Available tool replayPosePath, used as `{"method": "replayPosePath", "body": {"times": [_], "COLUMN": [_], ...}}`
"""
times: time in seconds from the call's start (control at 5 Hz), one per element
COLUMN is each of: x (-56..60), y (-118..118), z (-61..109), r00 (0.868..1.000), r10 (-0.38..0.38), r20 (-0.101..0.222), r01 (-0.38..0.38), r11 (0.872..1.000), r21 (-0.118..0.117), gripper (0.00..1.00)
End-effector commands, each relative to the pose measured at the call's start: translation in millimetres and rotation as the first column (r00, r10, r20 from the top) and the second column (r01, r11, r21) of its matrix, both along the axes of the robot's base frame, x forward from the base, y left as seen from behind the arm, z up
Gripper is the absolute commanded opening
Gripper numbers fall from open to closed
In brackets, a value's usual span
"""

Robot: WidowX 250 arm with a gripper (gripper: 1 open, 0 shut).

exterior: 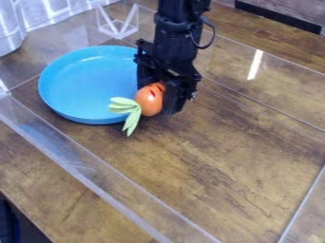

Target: Put the carrot in the blue tray

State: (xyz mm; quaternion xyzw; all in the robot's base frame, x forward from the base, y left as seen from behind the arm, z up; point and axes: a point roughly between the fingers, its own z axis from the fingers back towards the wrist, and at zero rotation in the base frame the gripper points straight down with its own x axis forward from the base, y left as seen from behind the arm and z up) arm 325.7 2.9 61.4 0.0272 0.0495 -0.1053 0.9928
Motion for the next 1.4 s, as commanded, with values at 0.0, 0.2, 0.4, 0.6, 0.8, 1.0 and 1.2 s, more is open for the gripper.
{"method": "replayPosePath", "body": {"times": [0.0,0.2,0.4,0.6,0.8,1.0,1.2], "x": [-0.4,-5.2,-8.7,-10.0,-11.0,-11.6,-12.4], "y": [5,3,1,-1,-3,-5,-6], "z": [28.0,27.4,25.2,25.0,26.1,28.1,30.7], "r00": [0.996,0.997,0.997,0.996,0.996,0.996,0.996], "r10": [0.026,0.03,0.034,0.041,0.046,0.049,0.052], "r20": [0.082,0.076,0.071,0.074,0.075,0.077,0.078], "r01": [-0.025,-0.029,-0.032,-0.038,-0.042,-0.045,-0.047], "r11": [1.0,0.999,0.999,0.999,0.998,0.997,0.997], "r21": [-0.013,-0.019,-0.028,-0.037,-0.048,-0.058,-0.066], "gripper": [0.0,0.0,0.0,0.0,0.0,0.0,0.0]}}
